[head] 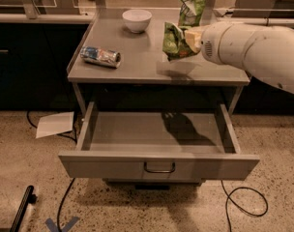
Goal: Place green jalapeno chip bag into top drawer
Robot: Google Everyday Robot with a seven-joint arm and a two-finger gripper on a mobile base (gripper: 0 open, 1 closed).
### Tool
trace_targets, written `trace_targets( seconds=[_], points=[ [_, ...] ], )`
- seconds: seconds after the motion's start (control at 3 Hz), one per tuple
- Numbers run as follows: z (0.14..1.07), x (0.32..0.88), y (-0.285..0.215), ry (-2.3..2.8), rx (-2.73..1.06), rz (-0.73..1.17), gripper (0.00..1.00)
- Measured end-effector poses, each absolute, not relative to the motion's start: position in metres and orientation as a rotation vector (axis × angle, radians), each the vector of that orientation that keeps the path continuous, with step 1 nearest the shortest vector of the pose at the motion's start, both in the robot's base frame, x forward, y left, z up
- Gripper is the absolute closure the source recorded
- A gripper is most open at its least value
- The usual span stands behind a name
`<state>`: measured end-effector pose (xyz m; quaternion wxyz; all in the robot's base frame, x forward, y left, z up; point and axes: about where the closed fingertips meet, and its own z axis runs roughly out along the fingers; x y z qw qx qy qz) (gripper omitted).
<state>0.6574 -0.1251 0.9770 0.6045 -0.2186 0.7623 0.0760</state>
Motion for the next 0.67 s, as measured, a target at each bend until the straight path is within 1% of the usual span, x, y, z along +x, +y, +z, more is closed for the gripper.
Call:
trace_targets(
  seconds=[0.33, 0.67],
  points=[
    [0.977, 0.657, -0.125, 1.764, -0.506, 0.176, 1.00],
    [0.964, 0.634, -0.121, 1.783, -0.534, 0.187, 1.00]
  ],
)
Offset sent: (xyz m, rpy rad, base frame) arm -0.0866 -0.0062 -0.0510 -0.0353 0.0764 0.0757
